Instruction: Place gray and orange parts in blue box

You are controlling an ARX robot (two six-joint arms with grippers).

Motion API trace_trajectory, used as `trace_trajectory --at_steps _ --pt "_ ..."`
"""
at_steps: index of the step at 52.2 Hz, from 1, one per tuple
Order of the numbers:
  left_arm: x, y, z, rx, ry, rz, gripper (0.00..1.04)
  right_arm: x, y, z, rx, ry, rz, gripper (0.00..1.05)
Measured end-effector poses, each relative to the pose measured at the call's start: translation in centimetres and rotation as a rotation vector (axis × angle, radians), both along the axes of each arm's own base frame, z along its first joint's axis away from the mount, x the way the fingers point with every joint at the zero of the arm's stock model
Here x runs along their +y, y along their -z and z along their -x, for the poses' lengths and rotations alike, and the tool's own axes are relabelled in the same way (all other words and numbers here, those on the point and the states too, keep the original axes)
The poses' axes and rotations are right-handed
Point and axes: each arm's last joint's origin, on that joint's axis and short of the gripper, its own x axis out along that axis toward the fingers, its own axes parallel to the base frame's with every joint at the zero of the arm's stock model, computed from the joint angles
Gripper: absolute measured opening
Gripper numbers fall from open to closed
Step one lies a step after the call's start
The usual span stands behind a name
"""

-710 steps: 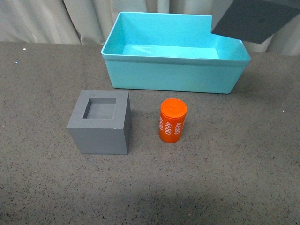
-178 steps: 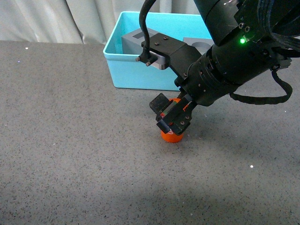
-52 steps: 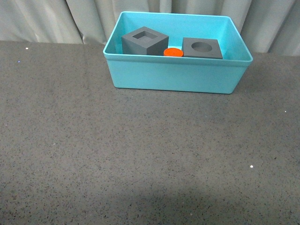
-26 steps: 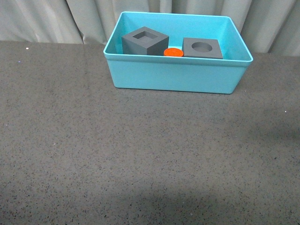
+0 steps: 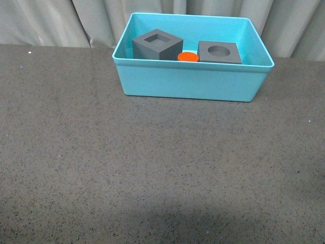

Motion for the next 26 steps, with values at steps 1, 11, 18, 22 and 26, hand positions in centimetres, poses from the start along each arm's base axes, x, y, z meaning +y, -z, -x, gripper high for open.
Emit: trace_trajectory --at_steps 1,11,18,22,26 --pt "0.0 0.0 0.0 0.0 0.0 0.0 0.98 -0.2 0.1 0.2 -0.002 0.008 0.0 0.15" --pt "0.0 0.0 0.0 0.0 0.0 0.0 0.98 -0.5 0.7 1.7 -0.003 0.022 -0.002 0.0" --pt "0.0 0.0 0.0 0.0 0.0 0.0 0.98 -0.5 1.1 2.4 -0.004 0.021 -0.002 0.0" --pt "0.0 0.0 0.0 0.0 0.0 0.0 0.98 -0.5 1.9 2.9 -0.011 0.021 -0.002 0.0" --pt "0.0 0.0 0.0 0.0 0.0 0.0 0.98 -0.5 1.8 3.1 -0.007 0.021 -0.002 0.0"
